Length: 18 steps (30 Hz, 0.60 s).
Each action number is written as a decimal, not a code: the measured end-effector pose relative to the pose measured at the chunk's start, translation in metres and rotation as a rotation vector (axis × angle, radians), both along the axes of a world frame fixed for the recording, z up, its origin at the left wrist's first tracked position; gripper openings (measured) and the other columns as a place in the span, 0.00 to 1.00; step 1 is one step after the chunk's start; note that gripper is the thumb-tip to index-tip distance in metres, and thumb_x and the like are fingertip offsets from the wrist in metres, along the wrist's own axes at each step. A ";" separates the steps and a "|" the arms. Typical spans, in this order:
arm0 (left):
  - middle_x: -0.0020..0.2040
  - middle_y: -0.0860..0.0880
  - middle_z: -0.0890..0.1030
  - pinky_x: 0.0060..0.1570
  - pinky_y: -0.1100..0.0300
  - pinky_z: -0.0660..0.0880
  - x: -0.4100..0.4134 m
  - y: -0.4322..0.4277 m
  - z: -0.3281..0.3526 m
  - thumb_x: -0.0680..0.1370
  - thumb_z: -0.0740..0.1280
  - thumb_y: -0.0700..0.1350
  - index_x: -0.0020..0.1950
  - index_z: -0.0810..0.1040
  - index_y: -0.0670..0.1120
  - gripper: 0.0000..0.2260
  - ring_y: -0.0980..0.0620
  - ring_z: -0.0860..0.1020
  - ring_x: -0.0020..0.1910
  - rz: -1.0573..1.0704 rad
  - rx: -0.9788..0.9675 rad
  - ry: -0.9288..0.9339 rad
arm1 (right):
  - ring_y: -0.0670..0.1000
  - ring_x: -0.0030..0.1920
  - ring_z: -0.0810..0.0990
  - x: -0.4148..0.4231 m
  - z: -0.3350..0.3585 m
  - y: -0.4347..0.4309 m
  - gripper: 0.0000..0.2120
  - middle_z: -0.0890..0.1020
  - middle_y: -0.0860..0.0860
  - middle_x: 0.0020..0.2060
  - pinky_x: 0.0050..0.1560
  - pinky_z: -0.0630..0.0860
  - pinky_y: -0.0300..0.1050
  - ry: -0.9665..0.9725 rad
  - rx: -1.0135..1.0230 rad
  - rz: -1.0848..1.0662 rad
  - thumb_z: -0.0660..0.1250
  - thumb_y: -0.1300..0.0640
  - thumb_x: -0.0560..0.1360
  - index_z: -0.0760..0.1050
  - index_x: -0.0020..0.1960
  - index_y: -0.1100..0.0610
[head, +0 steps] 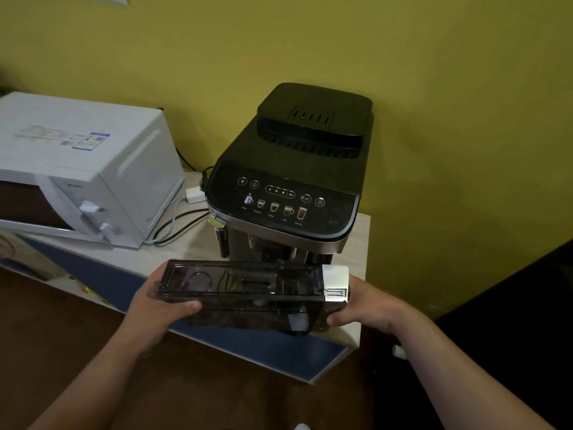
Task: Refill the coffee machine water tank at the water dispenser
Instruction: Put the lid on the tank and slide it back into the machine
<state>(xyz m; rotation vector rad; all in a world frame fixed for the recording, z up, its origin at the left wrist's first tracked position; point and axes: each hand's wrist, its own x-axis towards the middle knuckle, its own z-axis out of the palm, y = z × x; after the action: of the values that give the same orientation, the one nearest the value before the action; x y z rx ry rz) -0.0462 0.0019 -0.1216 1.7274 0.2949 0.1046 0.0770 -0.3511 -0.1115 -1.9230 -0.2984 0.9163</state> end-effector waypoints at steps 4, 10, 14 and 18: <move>0.54 0.50 0.85 0.48 0.63 0.80 0.001 0.003 0.009 0.54 0.80 0.51 0.59 0.79 0.50 0.33 0.54 0.83 0.54 -0.090 -0.018 0.012 | 0.46 0.58 0.79 -0.027 0.003 -0.006 0.35 0.83 0.47 0.55 0.62 0.75 0.48 0.004 -0.018 -0.061 0.78 0.65 0.61 0.70 0.63 0.45; 0.53 0.49 0.85 0.46 0.61 0.80 0.008 0.011 0.024 0.51 0.81 0.52 0.59 0.78 0.45 0.38 0.54 0.83 0.53 -0.254 -0.030 0.081 | 0.46 0.59 0.80 -0.087 0.004 -0.006 0.37 0.83 0.48 0.56 0.61 0.76 0.49 0.002 0.037 -0.254 0.79 0.65 0.60 0.71 0.64 0.45; 0.54 0.45 0.85 0.50 0.57 0.79 0.018 0.020 0.029 0.52 0.83 0.48 0.61 0.77 0.46 0.39 0.50 0.83 0.54 -0.348 -0.037 0.129 | 0.42 0.56 0.79 -0.132 0.014 0.007 0.34 0.83 0.45 0.53 0.50 0.76 0.32 -0.034 0.022 -0.408 0.77 0.69 0.62 0.72 0.60 0.43; 0.49 0.48 0.87 0.54 0.55 0.78 0.023 0.019 0.028 0.66 0.75 0.29 0.58 0.77 0.50 0.26 0.52 0.83 0.52 -0.372 -0.031 0.150 | 0.43 0.59 0.79 -0.180 0.017 0.018 0.36 0.83 0.44 0.55 0.55 0.77 0.38 -0.103 0.015 -0.538 0.79 0.65 0.61 0.73 0.64 0.45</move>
<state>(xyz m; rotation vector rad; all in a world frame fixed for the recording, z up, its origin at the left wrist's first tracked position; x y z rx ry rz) -0.0232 0.0204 -0.0935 1.7343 0.0800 -0.3003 -0.1032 -0.3327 -0.0947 -1.9007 0.1516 0.4570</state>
